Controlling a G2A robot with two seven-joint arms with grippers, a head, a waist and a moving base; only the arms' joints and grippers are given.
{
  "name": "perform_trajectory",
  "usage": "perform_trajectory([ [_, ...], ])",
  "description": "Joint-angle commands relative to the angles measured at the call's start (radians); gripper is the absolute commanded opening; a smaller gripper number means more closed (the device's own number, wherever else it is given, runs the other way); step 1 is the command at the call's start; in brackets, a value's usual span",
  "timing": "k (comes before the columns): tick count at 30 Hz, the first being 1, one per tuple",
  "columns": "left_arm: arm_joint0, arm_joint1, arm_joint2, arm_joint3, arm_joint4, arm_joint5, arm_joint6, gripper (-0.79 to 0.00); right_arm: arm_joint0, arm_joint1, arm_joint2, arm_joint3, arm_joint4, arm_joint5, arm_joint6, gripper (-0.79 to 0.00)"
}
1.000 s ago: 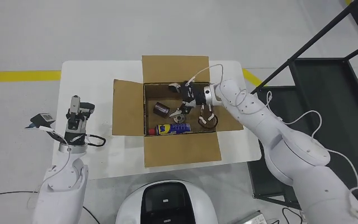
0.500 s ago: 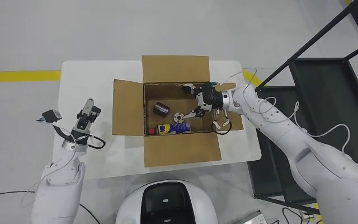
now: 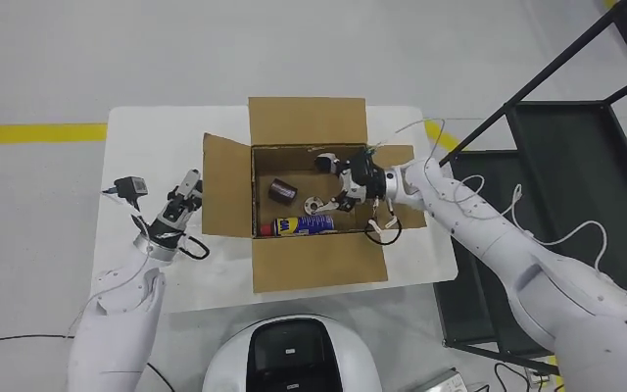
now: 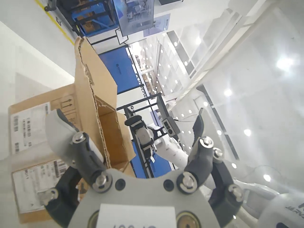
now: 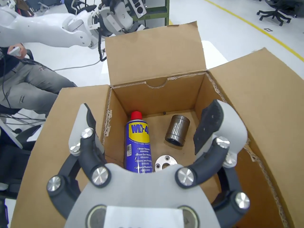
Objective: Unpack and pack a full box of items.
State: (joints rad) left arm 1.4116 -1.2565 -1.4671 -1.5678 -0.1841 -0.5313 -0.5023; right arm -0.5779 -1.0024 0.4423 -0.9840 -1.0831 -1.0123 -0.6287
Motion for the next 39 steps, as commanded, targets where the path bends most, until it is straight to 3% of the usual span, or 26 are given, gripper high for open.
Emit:
perform_trajectory([
  [1, 0.000, 0.001, 0.010, -0.025, -0.031, 0.014, -0.029, 0.000, -0.009, 0.027, -0.006, -0.020, 0.069, 0.000, -0.008, 0.000],
  [8, -0.034, -0.003, 0.079, -0.082, -0.068, 0.065, -0.091, 0.000, -0.050, 0.187, -0.009, -0.103, 0.255, 0.000, -0.001, 0.000],
  [15, -0.104, -0.017, 0.189, -0.033, -0.030, 0.082, -0.069, 0.000, -0.129, 0.345, 0.020, -0.171, 0.485, 0.000, 0.021, 0.000],
  [22, -0.154, -0.031, 0.280, 0.011, 0.009, 0.096, -0.050, 0.000, -0.212, 0.443, 0.032, -0.177, 0.726, 0.000, 0.076, 0.000],
  [29, -0.185, -0.037, 0.323, 0.053, 0.082, 0.092, -0.028, 0.000, -0.272, 0.468, 0.022, -0.141, 0.964, 0.000, 0.207, 0.000],
  [39, -0.182, -0.033, 0.341, 0.076, 0.284, 0.050, 0.026, 0.000, -0.259, 0.394, 0.004, -0.070, 1.291, 0.000, 0.579, 0.000],
])
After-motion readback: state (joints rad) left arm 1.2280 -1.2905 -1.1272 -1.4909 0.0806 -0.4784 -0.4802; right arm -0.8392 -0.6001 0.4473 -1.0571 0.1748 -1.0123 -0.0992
